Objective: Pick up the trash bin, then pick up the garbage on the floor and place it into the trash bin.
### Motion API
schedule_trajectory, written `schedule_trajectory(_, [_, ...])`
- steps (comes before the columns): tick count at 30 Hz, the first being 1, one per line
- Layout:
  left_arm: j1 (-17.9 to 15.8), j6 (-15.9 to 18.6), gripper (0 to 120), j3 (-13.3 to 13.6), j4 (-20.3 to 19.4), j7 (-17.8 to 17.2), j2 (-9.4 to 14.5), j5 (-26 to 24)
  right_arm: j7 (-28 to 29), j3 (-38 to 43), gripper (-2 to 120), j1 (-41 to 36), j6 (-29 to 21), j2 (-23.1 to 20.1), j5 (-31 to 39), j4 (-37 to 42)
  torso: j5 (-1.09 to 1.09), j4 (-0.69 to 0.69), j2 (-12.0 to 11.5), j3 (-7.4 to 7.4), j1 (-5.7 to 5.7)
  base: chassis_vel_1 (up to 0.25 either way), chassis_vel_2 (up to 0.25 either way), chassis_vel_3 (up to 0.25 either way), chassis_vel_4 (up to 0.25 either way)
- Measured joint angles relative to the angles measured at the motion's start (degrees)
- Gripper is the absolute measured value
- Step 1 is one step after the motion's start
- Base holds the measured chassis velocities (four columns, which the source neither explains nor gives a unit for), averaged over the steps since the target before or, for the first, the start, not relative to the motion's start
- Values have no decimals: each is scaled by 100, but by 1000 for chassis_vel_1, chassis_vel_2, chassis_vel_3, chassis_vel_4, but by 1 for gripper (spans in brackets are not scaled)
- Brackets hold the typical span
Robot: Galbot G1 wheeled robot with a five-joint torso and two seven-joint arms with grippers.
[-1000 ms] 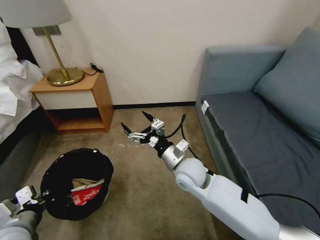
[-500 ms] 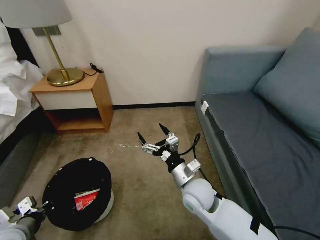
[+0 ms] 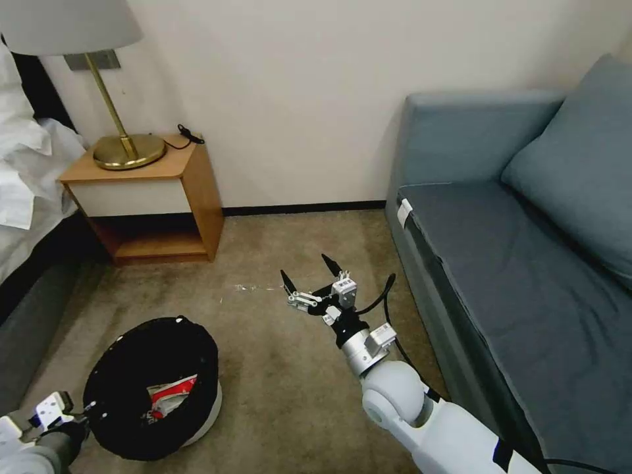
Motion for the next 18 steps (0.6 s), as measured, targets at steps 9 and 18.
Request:
schedule_trajectory(9, [26,-6,3,-9,73,-7,15,41,27,-21,100,-47,-10,6,-96,-117,0,0,0,0,0,0,0,0,0])
schedule_trajectory(18, [2,-65,3,100,151,-10,-27,282,28,-8,100,-107,-8,-55,-137,-120,5,0,0,0,0,0,0,0,0])
